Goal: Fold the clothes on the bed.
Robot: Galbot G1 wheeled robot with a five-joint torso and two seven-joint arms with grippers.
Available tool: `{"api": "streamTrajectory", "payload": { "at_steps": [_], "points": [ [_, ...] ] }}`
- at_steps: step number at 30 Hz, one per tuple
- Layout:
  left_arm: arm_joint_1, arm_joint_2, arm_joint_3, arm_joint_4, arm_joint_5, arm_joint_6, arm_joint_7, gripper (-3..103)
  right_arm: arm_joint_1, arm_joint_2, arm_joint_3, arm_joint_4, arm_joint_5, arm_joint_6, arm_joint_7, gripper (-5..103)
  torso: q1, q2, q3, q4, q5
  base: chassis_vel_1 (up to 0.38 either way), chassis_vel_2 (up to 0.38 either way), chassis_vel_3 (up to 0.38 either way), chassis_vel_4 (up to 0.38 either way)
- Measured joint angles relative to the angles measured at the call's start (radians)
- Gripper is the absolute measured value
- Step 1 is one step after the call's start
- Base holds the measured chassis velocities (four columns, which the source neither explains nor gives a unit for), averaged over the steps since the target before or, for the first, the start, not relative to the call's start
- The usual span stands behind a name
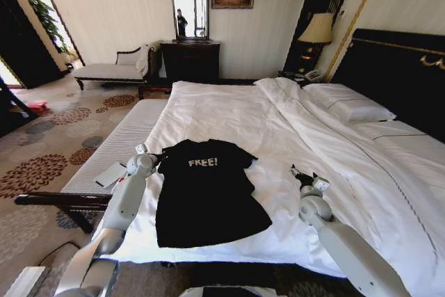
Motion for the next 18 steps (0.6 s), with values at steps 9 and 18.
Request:
{"api": "streamTrajectory", "payload": {
  "at_steps": [9,18],
  "points": [
    [0.109,0.088,-0.099,-0.157,-0.069,0.011,-0.013,0,-0.005,0.002,0.004,0.002,-0.007,0.001,0.0,100,0.0,0.0,0.0,0.0005,0.0,0.0,0.0,0.0,0.0],
    [0.155,0.1,-0.155,-0.152,-0.056,0.006,-0.008,0,-0.003,0.002,-0.012,0.017,-0.009,0.003,0.003,100,0.0,0.0,0.0,0.0001,0.0001,0.0,0.0,0.0,0.0]
  ]
}}
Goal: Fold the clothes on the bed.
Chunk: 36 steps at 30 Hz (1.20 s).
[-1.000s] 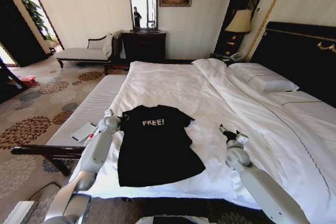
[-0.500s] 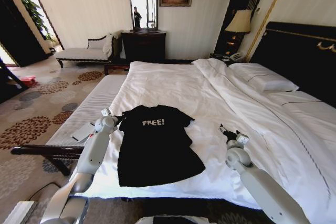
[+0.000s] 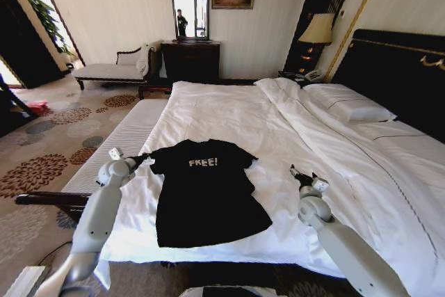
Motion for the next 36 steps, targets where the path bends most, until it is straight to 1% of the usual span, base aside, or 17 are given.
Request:
{"api": "streamTrajectory", "payload": {
  "at_steps": [10,17,21,22,23,24,25,26,28,29,30,31,32,33,35,36],
  "points": [
    [0.016,0.002,-0.05,0.032,0.04,-0.013,-0.001,0,-0.03,-0.015,0.041,0.01,0.0,0.014,-0.002,100,0.0,0.0,0.0,-0.0001,0.0001,0.0,0.0,0.0,0.0],
    [0.055,0.005,-0.075,0.018,0.072,-0.014,-0.027,0,-0.025,-0.017,0.05,-0.012,0.0,0.024,-0.006,100,0.0,0.0,0.0,0.0001,0.0,0.0,0.0,0.0,0.0],
    [0.065,0.016,-0.08,0.007,0.073,-0.016,-0.044,0,-0.011,-0.015,0.042,-0.019,0.012,0.059,-0.038,100,0.0,0.0,0.0,0.0,0.0001,0.0,0.0,0.0,0.0],
    [0.068,0.019,-0.082,0.001,0.072,-0.016,-0.047,-3,-0.008,-0.014,0.041,-0.019,0.017,0.064,-0.045,100,0.0,0.0,0.0,-0.0002,0.0001,0.0,0.0,0.0,0.0],
    [0.074,0.023,-0.088,-0.011,0.068,-0.016,-0.053,-3,-0.002,-0.013,0.038,-0.018,0.034,0.078,-0.066,100,0.0,0.0,0.0,-0.0003,0.0,0.0,0.0,0.0,0.0],
    [0.087,0.029,-0.103,-0.032,0.052,-0.014,-0.067,7,0.007,-0.012,0.035,-0.013,0.072,0.097,-0.105,100,0.0,0.0,0.0,-0.0002,0.0003,0.0,0.0,0.0,0.0],
    [0.087,0.029,-0.103,-0.032,0.052,-0.014,-0.067,7,0.007,-0.012,0.035,-0.013,0.072,0.097,-0.105,100,0.0,0.0,0.0,-0.0002,0.0003,0.0,0.0,0.0,0.0],
    [0.102,0.036,-0.122,-0.055,0.031,-0.011,-0.08,7,0.014,-0.011,0.034,-0.007,0.113,0.108,-0.141,100,0.0,0.0,0.0,-0.0001,0.0002,0.0,0.0,0.0,0.0],
    [0.121,0.045,-0.15,-0.082,0.003,-0.008,-0.093,19,0.026,-0.01,0.032,-0.001,0.174,0.119,-0.197,100,0.0,0.0,0.0,0.0001,0.0001,0.0,0.0,0.0,0.0],
    [0.143,0.055,-0.18,-0.111,-0.023,-0.006,-0.104,24,0.036,-0.009,0.025,0.002,0.233,0.126,-0.255,100,0.0,0.0,0.0,0.0002,0.0,0.0,0.0,0.0,0.0],
    [0.143,0.055,-0.18,-0.111,-0.023,-0.006,-0.104,24,0.036,-0.009,0.025,0.002,0.233,0.126,-0.255,100,0.0,0.0,0.0,0.0002,0.0,0.0,0.0,0.0,0.0],
    [0.15,0.058,-0.189,-0.119,-0.029,-0.006,-0.106,24,0.038,-0.009,0.022,0.002,0.248,0.127,-0.271,100,0.0,0.0,0.0,0.0003,0.0001,0.0,0.0,0.0,0.0],
    [0.176,0.073,-0.224,-0.151,-0.057,-0.005,-0.12,29,0.051,-0.006,0.008,0.003,0.312,0.126,-0.337,100,0.0,0.0,0.0,0.0005,-0.0001,0.0,0.0,0.0,0.0],
    [0.187,0.08,-0.239,-0.167,-0.073,-0.004,-0.127,34,0.056,-0.005,0.001,0.004,0.337,0.118,-0.358,100,0.0,0.0,0.0,0.0003,-0.0002,0.0,0.0,0.0,0.0],
    [0.231,0.105,-0.297,-0.237,-0.156,0.01,-0.164,45,0.081,0.005,-0.035,-0.001,0.398,0.067,-0.389,100,0.0,0.0,0.0,0.0001,0.0001,0.0,0.0,0.0,0.0],
    [0.231,0.105,-0.297,-0.237,-0.156,0.01,-0.164,45,0.081,0.005,-0.035,-0.001,0.398,0.067,-0.389,100,0.0,0.0,0.0,0.0001,0.0001,0.0,0.0,0.0,0.0]
  ]
}}
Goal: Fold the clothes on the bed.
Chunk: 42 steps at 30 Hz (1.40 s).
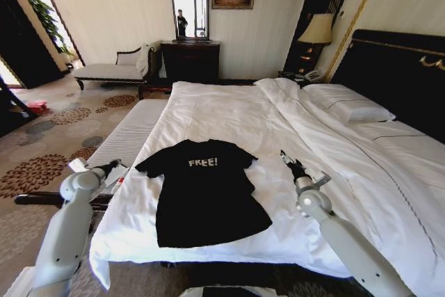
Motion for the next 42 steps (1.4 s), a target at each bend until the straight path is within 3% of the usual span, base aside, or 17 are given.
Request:
{"api": "streamTrajectory", "payload": {
  "at_steps": [3,5,8,9,11,13,16,21,23,30,37,38,42],
  "points": [
    [0.077,0.027,-0.084,-0.122,-0.076,0.032,-0.028,61,0.044,0.021,-0.058,-0.03,0.029,-0.038,0.0,100,0.0,0.0,0.0,0.0,0.0003,0.0,0.0,0.0,0.0],
    [0.092,0.029,-0.1,-0.142,-0.083,0.036,-0.03,61,0.054,0.026,-0.07,-0.036,0.034,-0.045,0.002,100,0.0,0.0,0.0,-0.0001,0.0002,0.0,0.0,0.0,0.0],
    [0.195,0.019,-0.196,-0.249,-0.097,0.055,-0.035,78,0.099,0.048,-0.13,-0.074,0.041,-0.062,0.006,100,0.0,0.0,0.0,0.0,0.0003,0.0,0.0,0.0,0.0],
    [0.195,0.019,-0.196,-0.249,-0.097,0.055,-0.035,78,0.099,0.048,-0.13,-0.074,0.041,-0.062,0.006,100,0.0,0.0,0.0,0.0,0.0003,0.0,0.0,0.0,0.0],
    [0.245,0.0,-0.231,-0.292,-0.096,0.06,-0.039,89,0.122,0.057,-0.152,-0.091,0.048,-0.073,0.006,100,0.0,0.0,0.0,0.0003,-0.0003,0.0,0.0,0.0,0.0],
    [0.272,-0.012,-0.249,-0.32,-0.095,0.061,-0.04,89,0.134,0.061,-0.165,-0.101,0.049,-0.081,0.006,100,0.0,0.0,0.0,0.0003,-0.0005,0.0,0.0,0.0,0.0],
    [0.316,-0.036,-0.274,-0.392,-0.106,0.062,-0.04,100,0.165,0.068,-0.198,-0.139,0.047,-0.097,0.006,100,0.0,0.0,0.0,-0.0002,-0.0001,0.0,0.0,0.0,0.0],
    [0.336,-0.047,-0.275,-0.494,-0.113,0.041,-0.009,100,0.206,0.089,-0.229,-0.189,0.046,-0.101,-0.004,100,0.0,0.0,0.0,-0.0002,0.0,0.0,0.0,0.0,0.0],
    [0.317,-0.039,-0.283,-0.586,-0.149,0.035,-0.005,100,0.245,0.117,-0.253,-0.225,0.045,-0.101,-0.011,100,0.0,0.0,0.0,-0.0003,0.0002,0.0,0.0,0.0,0.0],
    [0.299,-0.021,-0.296,-0.605,-0.166,0.04,-0.024,100,0.301,0.154,-0.279,-0.3,0.041,-0.096,-0.043,100,0.0,0.0,0.0,0.0001,0.0001,0.0,0.0,0.0,0.0],
    [0.259,-0.026,-0.264,-0.568,-0.145,0.043,-0.041,100,0.316,0.172,-0.288,-0.342,0.044,-0.097,-0.071,79,0.0,0.0,0.0,-0.0001,-0.0001,0.0,0.0,0.0,0.0],
    [0.238,-0.027,-0.25,-0.56,-0.144,0.043,-0.044,100,0.316,0.175,-0.288,-0.344,0.044,-0.097,-0.075,68,0.0,0.0,0.0,-0.0002,0.0,0.0,0.0,0.0,0.0],
    [0.187,-0.026,-0.229,-0.547,-0.169,0.043,-0.055,100,0.313,0.181,-0.287,-0.347,0.042,-0.091,-0.078,57,0.0,0.0,0.0,0.0,0.0,0.0,0.0,0.0,0.0]
  ]
}}
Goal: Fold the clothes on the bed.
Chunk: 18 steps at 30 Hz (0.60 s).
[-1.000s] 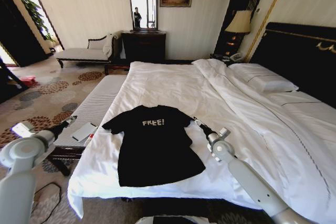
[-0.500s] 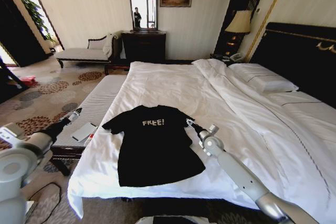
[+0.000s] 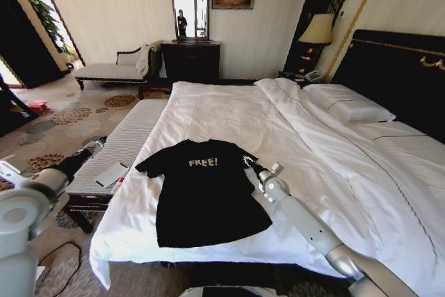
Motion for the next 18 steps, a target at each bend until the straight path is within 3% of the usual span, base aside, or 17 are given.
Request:
{"api": "streamTrajectory", "payload": {
  "at_steps": [4,6,8,11,18],
  "points": [
    [-0.089,0.019,0.048,0.031,-0.037,0.0,-0.023,100,-0.001,0.003,0.001,-0.013,-0.002,0.017,-0.009,41,0.0,0.0,0.0,-0.0001,0.0,0.0,0.0,0.0,0.0],
    [-0.18,0.043,0.117,0.081,-0.041,0.0,-0.042,100,0.002,0.003,-0.001,-0.026,-0.002,0.025,-0.014,30,0.0,0.0,0.0,-0.0003,0.0,0.0,0.0,0.0,0.0],
    [-0.217,0.052,0.144,0.102,-0.041,0.0,-0.047,100,0.003,0.003,-0.003,-0.03,-0.002,0.028,-0.014,30,0.0,0.0,0.0,-0.0002,-0.0001,0.0,0.0,0.0,0.0],
    [-0.328,0.07,0.22,0.156,-0.034,0.001,-0.063,100,0.01,0.004,-0.005,-0.037,-0.002,0.039,-0.016,14,0.0,0.0,0.0,-0.0004,0.0001,0.0,0.0,0.0,0.0],
    [-0.4,0.062,0.286,0.2,-0.004,0.002,-0.07,100,0.022,0.006,0.005,-0.051,-0.016,0.052,-0.011,1,0.0,0.0,0.0,0.0001,0.0,0.0,0.0,0.0,0.0]
  ]
}}
